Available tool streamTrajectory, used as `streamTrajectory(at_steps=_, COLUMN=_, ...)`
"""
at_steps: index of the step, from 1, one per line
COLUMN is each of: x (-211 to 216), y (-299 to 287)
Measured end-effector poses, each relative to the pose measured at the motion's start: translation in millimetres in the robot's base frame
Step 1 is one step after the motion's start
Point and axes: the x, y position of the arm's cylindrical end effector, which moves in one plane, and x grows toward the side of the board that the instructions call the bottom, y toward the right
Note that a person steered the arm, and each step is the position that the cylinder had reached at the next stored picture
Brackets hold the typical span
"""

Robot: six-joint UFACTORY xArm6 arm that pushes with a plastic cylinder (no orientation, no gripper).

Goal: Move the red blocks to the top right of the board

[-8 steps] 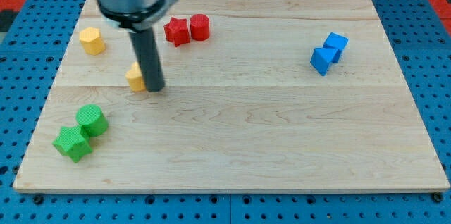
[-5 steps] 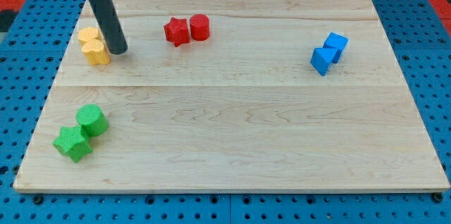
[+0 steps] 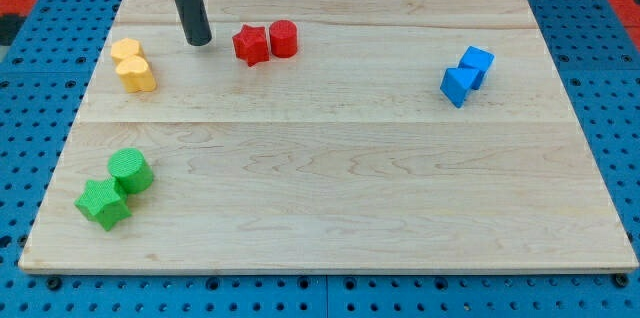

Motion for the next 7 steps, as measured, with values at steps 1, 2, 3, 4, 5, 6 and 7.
streamTrajectory(at_steps=1, x=-5.8, y=7.9)
streamTrajectory(at_steps=2, x=10.9, y=7.2)
streamTrajectory(at_steps=3, x=46.6, y=29.2)
streamTrajectory(at_steps=4, x=42.3, y=74.2)
streamTrajectory(at_steps=5, x=38.1, y=60.6)
streamTrajectory(at_steps=6, x=37.7, y=35.9)
streamTrajectory(at_steps=7, x=29.1, y=69.9)
